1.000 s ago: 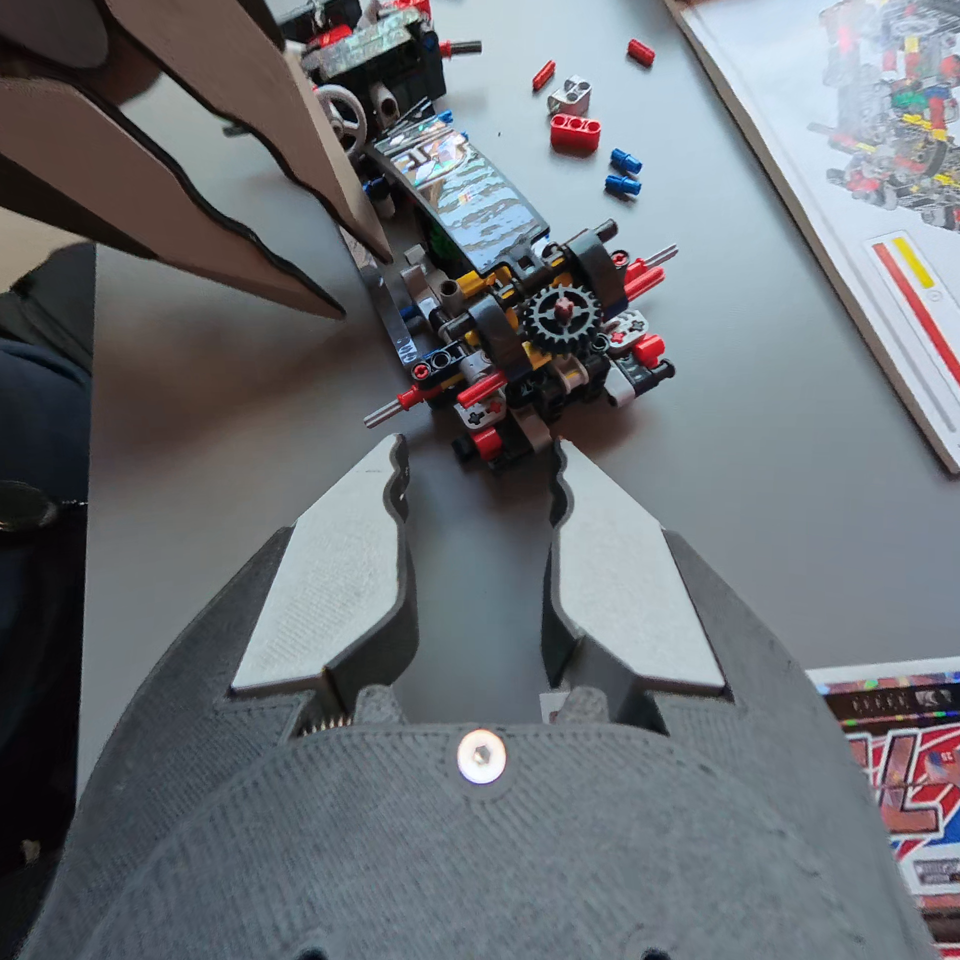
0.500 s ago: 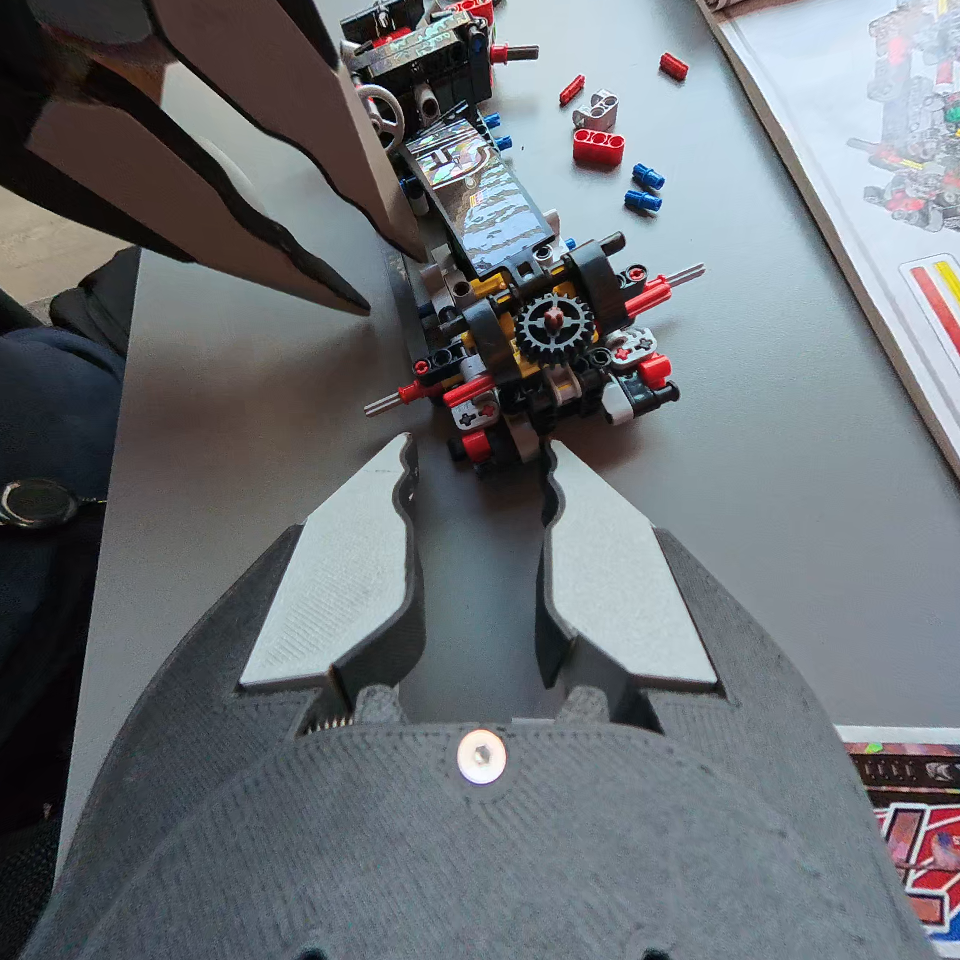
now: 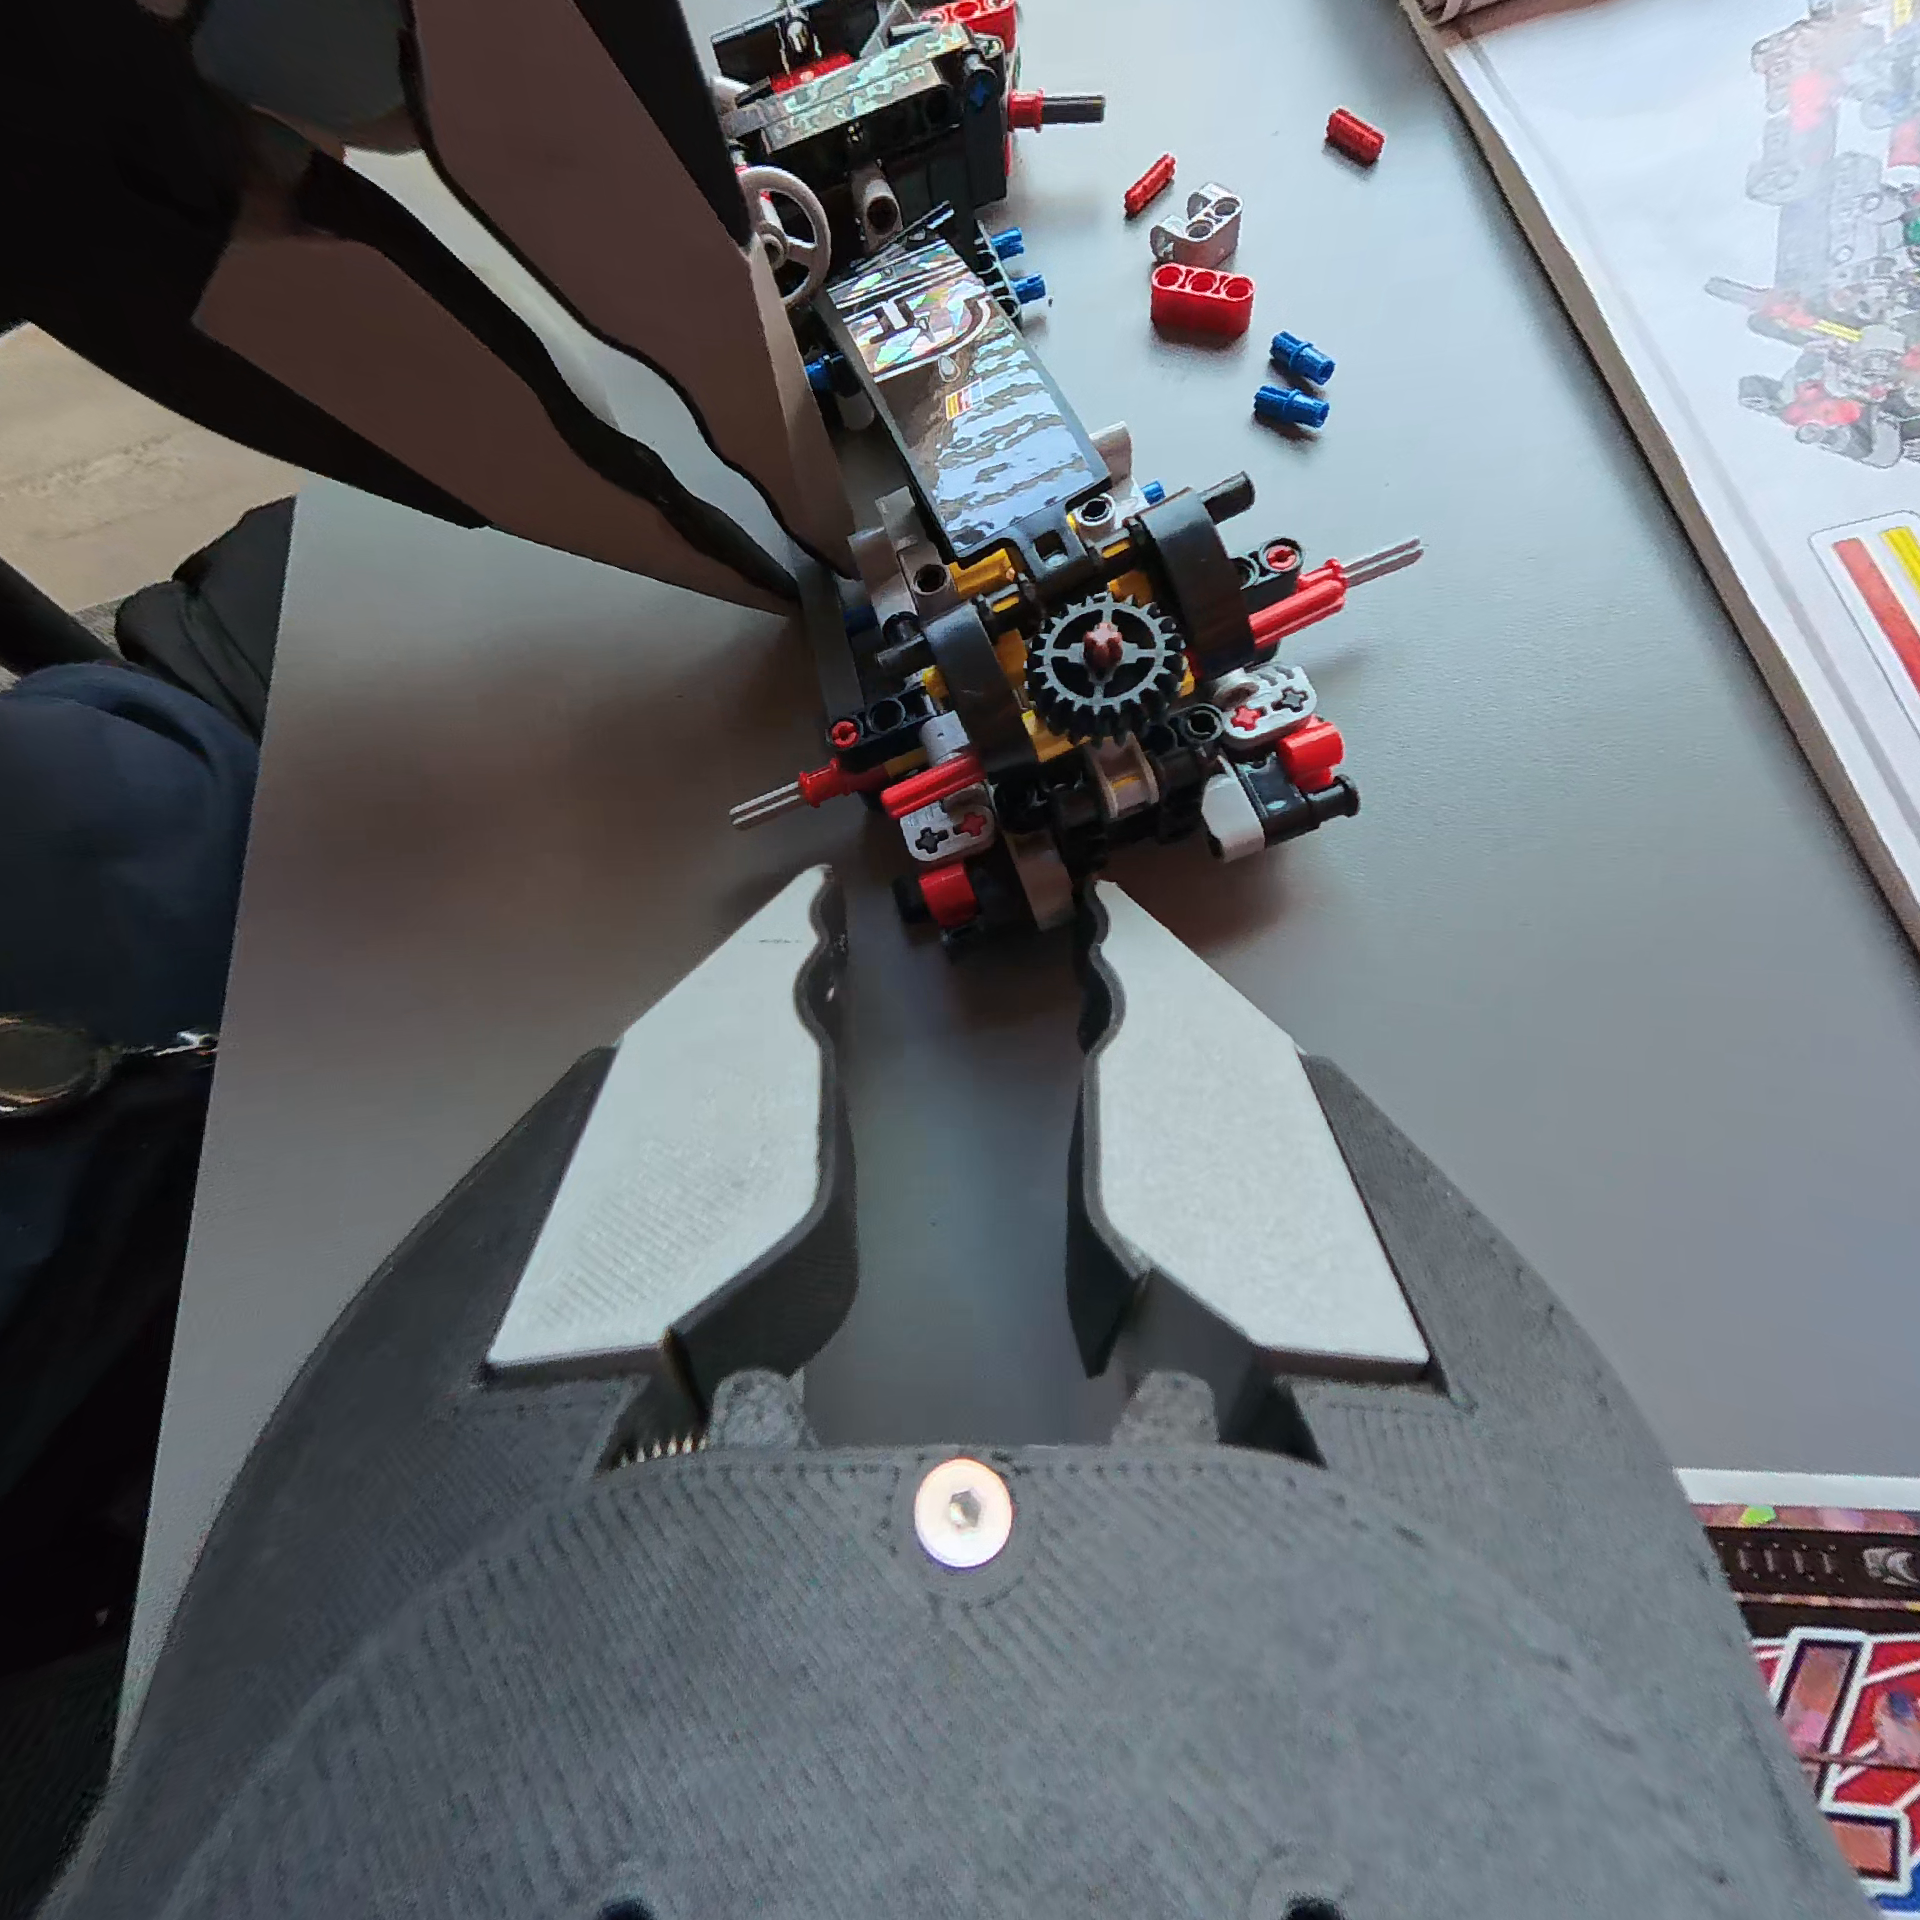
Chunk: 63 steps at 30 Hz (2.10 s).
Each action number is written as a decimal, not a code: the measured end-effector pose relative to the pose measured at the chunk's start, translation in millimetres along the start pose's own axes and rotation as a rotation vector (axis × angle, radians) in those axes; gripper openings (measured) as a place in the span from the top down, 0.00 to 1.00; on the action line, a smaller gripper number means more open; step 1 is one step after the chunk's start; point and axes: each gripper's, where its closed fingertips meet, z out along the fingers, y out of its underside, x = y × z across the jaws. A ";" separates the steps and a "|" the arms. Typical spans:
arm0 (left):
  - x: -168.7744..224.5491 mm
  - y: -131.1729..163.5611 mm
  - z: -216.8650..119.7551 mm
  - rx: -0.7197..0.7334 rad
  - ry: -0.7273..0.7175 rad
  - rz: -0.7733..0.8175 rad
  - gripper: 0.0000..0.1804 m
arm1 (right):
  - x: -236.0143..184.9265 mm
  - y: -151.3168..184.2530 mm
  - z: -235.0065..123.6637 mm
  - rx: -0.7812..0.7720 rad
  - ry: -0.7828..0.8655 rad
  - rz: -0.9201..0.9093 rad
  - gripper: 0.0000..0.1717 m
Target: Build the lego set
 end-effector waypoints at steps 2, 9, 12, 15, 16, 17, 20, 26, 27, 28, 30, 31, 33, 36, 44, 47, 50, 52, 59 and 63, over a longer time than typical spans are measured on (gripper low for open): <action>0.0 0.0 -0.1 0.021 -0.003 -0.011 0.96 | 2.3 0.1 0.8 -0.004 0.024 -0.011 0.79; 0.8 2.7 -1.2 0.055 0.020 -0.105 0.97 | 3.5 0.0 6.5 -0.031 0.112 -0.118 0.80; -0.1 3.0 -1.2 0.060 0.006 -0.138 0.97 | 2.3 0.1 6.4 -0.029 0.098 -0.114 0.81; -8.5 8.8 0.0 0.050 -0.057 -0.168 0.97 | -1.4 0.1 8.4 -0.034 0.098 -0.145 0.82; -13.3 12.4 0.7 0.044 -0.084 -0.176 0.97 | -3.3 -0.1 9.7 -0.037 0.095 -0.157 0.86; -17.2 15.5 1.1 0.042 -0.103 -0.173 0.96 | -6.1 -0.9 11.2 -0.037 0.086 -0.168 0.87; -18.9 14.9 1.7 0.080 -0.086 -0.168 0.96 | -2.1 -3.1 12.6 -0.033 0.101 -0.146 0.82; -17.3 11.1 1.8 0.132 -0.065 -0.142 0.96 | 4.7 -10.7 -11.6 0.013 0.133 -0.138 0.74; -17.4 11.1 1.7 0.142 -0.063 -0.150 0.96 | 4.9 -20.8 -20.0 0.062 0.139 -0.131 0.74; -17.4 11.2 1.7 0.153 -0.058 -0.154 0.96 | 5.3 -30.9 -26.9 0.106 0.139 -0.116 0.70; -17.3 11.2 1.6 0.178 -0.044 -0.171 0.96 | 6.5 -46.5 -30.0 0.141 0.119 -0.089 0.60; -17.3 11.0 1.5 0.192 -0.037 -0.181 0.96 | 7.7 -50.3 -26.0 0.124 0.105 -0.084 0.56; -16.7 10.8 1.2 0.222 -0.032 -0.192 0.95 | 11.2 -52.9 -11.3 0.056 0.095 -0.105 0.48; -18.0 11.7 0.6 0.251 -0.047 -0.189 0.93 | 13.8 -57.8 10.8 -0.040 0.106 -0.182 0.43; -19.5 6.5 2.4 0.323 -0.025 -0.246 0.95 | 22.9 -35.0 46.6 -0.436 0.102 -0.337 0.39; -18.6 4.7 2.0 0.346 -0.056 -0.255 0.95 | 22.7 -32.5 41.7 -0.472 0.112 -0.379 0.46; -17.3 2.1 1.7 0.370 -0.082 -0.258 0.96 | 22.1 -30.3 40.2 -0.478 0.108 -0.368 0.46; -17.0 1.8 1.4 0.387 -0.082 -0.275 0.96 | 22.0 -28.8 41.0 -0.479 0.105 -0.341 0.46; -15.3 1.9 0.2 0.429 -0.078 -0.289 0.96 | 18.4 -26.2 43.2 -0.487 0.058 -0.319 0.47; -14.3 2.8 -0.2 0.457 -0.074 -0.276 0.95 | 15.3 -25.8 45.2 -0.493 0.020 -0.318 0.47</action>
